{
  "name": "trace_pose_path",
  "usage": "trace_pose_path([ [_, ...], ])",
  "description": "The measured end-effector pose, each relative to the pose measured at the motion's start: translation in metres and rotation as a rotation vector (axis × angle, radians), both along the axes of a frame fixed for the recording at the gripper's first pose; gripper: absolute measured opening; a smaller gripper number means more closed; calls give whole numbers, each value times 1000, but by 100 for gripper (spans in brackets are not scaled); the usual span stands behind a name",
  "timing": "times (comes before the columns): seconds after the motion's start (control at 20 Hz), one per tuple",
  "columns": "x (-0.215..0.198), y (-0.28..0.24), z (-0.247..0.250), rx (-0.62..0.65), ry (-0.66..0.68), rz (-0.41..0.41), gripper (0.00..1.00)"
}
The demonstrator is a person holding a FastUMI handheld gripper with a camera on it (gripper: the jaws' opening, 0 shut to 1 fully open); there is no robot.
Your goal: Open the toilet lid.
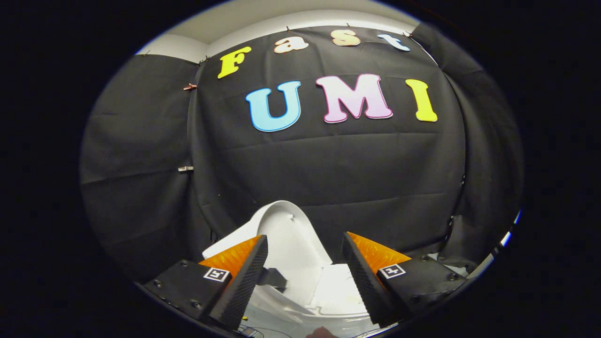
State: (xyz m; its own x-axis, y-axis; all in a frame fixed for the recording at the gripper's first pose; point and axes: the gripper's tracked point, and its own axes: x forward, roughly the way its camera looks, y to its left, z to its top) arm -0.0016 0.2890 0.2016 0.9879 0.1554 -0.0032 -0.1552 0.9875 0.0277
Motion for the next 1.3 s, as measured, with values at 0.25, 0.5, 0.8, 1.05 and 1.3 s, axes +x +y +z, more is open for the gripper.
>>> trace_pose_path([
  [0.25, 10, -85, -17, -59, -40, -66, 99],
  [0.5, 5, -137, -18, -75, -116, -94, 99],
  [0.8, -4, -174, -24, -84, -154, -138, 99],
  [1.05, -9, -185, -28, -50, -150, -143, 99],
  [1.3, -15, -187, -32, -39, -126, -136, 99],
])
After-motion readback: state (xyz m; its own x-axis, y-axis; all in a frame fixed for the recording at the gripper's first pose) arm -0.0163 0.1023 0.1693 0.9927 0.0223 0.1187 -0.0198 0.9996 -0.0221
